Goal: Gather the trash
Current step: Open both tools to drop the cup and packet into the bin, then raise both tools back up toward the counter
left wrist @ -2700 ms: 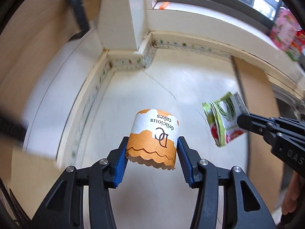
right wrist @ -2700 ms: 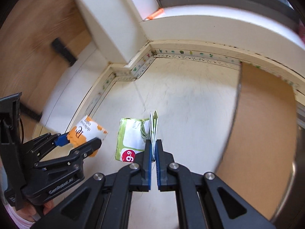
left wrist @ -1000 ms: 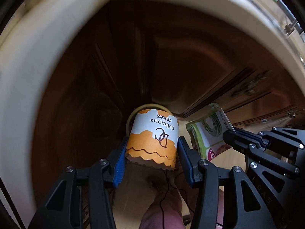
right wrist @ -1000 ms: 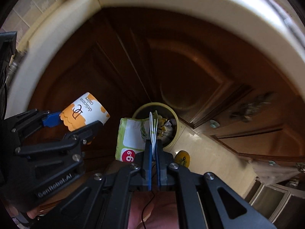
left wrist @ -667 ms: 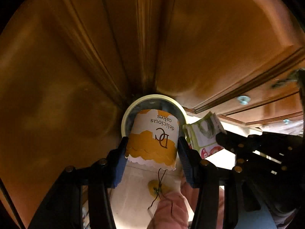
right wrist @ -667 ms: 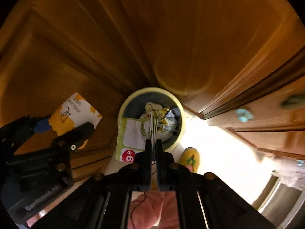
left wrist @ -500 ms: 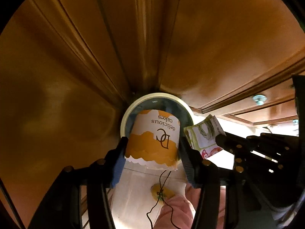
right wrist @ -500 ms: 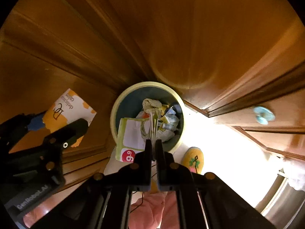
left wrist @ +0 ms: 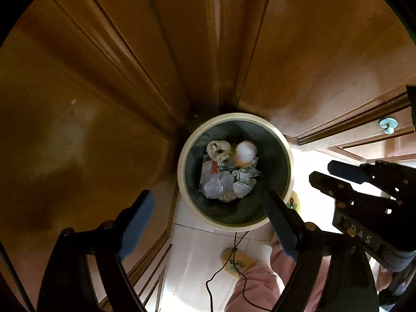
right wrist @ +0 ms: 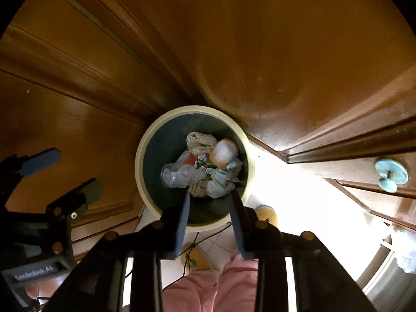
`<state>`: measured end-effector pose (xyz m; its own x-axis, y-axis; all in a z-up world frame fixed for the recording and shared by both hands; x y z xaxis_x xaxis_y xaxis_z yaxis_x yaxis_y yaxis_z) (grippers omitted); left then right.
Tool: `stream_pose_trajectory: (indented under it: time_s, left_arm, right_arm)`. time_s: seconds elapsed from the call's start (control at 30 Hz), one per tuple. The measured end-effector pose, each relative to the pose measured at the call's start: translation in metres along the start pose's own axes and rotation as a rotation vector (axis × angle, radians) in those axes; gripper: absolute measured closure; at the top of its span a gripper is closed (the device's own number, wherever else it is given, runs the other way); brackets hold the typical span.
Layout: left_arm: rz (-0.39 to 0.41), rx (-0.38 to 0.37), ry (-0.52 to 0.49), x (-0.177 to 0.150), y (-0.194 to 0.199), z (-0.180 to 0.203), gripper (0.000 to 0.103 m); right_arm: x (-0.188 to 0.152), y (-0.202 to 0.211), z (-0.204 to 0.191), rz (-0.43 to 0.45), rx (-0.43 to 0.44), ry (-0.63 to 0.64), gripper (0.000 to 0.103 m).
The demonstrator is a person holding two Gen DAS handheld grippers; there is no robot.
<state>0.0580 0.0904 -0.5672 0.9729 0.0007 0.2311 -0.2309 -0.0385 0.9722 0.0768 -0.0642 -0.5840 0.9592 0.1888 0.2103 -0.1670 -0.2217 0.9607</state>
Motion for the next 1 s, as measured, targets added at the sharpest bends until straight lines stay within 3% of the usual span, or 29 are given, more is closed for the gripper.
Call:
stream_pose_trajectory:
  time_s: [0.37, 0.57, 1.0]
  left_arm:
    - [0.039, -0.013, 0.014, 0.006, 0.039, 0.003, 0.003]
    - [0.033, -0.027, -0.026, 0.007, 0.065, 0.01, 0.003]
    - [0.087, -0.058, -0.05, 0.013, 0.189, 0.02, 0.003]
  right_arm:
    - [-0.009, 0.039, 0.001, 0.007, 0.015, -0.048, 0.071]
    - [-0.012, 0.069, 0.0, 0.027, 0.016, -0.096, 0.07]
    - [-0.008, 0.187, -0.009, 0.115, 0.012, -0.162, 0.056]
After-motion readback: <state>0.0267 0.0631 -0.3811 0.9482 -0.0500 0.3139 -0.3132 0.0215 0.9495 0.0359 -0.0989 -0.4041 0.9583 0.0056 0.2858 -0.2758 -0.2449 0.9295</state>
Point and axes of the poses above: each gripper's, at about its wrist camera, not at the fingertips, and y roughly against the way its jaws point, z to its right, x to its top, the point moved 1 cm from there along -y, roughly the way its jaws point, and after that the axes turned 7 degrees about z, right-handed, at the moved point
